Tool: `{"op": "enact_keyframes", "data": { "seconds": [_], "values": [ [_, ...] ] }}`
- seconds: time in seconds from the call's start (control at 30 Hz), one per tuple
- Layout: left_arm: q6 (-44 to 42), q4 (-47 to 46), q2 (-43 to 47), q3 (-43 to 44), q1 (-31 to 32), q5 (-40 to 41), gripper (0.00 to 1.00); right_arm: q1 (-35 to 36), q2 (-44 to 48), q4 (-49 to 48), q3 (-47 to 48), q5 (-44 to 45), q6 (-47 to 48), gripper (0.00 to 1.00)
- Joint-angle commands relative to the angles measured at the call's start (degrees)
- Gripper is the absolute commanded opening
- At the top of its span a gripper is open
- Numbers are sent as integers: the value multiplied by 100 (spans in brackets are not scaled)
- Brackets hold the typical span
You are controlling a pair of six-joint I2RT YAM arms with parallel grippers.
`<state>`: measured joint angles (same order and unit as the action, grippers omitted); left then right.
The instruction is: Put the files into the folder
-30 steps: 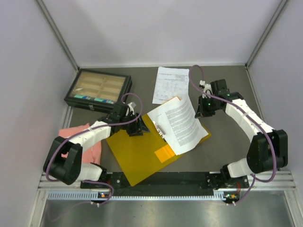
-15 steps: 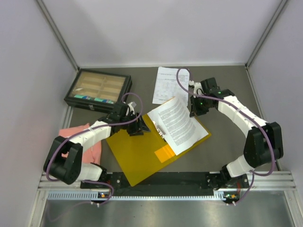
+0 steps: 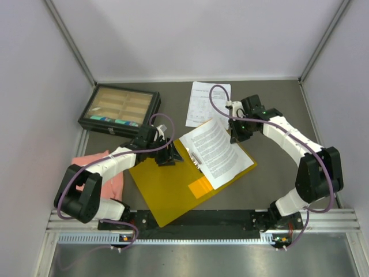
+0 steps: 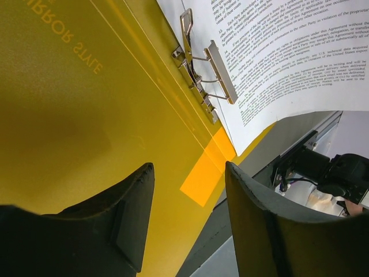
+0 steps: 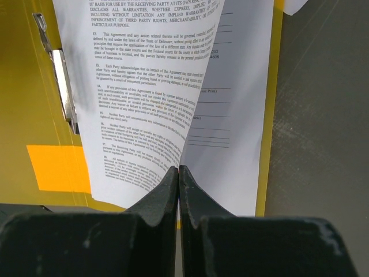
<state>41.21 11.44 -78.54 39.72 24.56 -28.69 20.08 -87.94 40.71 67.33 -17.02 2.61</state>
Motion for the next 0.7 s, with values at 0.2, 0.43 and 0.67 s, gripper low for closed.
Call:
{"op": "enact_keyframes", "data": {
  "seconds": [0.2, 0.43, 0.67],
  "values": [
    [-87, -239, 50, -70, 32, -84, 57, 216, -100, -19, 351, -100, 266, 0],
    [-69, -248, 50, -61, 32, -102, 56, 269, -100, -45, 325, -118, 293, 0],
    [-61, -248, 76, -79, 23, -84, 56, 313, -162, -142, 316, -118, 266, 0]
  ]
}}
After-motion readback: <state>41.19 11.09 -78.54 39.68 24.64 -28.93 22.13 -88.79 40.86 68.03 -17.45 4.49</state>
